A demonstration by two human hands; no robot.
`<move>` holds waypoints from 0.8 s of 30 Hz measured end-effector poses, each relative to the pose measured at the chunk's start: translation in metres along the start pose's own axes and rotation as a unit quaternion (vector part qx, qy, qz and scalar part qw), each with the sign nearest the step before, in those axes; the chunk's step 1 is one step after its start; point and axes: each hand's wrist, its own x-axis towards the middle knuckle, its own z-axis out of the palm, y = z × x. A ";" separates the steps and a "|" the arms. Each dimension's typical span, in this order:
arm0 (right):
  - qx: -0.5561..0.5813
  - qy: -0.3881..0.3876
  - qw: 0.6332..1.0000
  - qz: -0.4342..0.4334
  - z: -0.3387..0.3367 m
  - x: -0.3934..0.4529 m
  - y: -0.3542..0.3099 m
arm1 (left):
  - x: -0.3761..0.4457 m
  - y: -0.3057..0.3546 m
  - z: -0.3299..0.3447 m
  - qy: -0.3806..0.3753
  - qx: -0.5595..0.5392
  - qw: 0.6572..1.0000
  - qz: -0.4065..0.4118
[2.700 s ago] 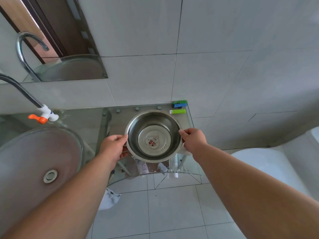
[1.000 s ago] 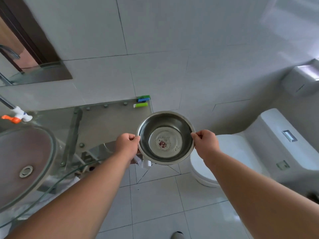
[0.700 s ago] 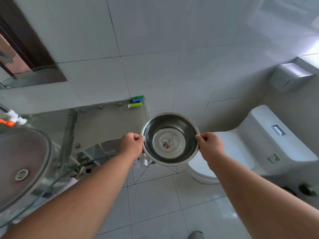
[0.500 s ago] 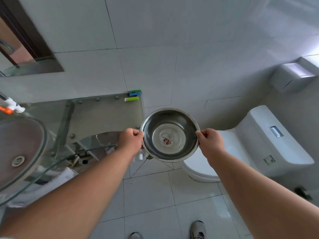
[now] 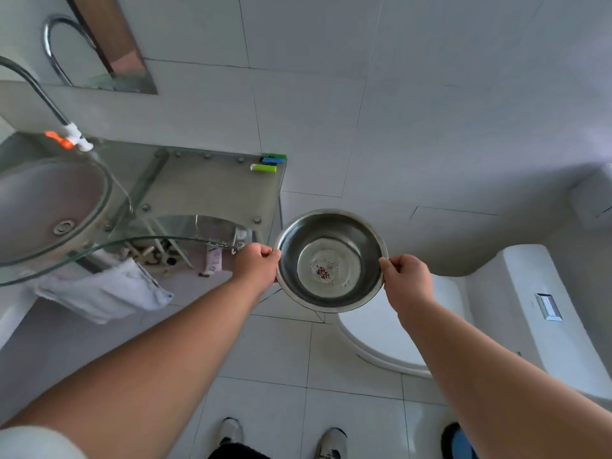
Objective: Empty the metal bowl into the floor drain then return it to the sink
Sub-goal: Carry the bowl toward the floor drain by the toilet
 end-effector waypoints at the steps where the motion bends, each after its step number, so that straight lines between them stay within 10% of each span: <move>1: 0.000 -0.004 1.000 0.000 -0.001 0.002 0.003 | -0.002 -0.002 0.002 -0.001 -0.003 1.000 -0.003; 24: -0.014 -0.060 0.998 0.017 0.103 0.014 0.100 | 0.023 -0.119 0.025 0.044 0.068 0.996 -0.045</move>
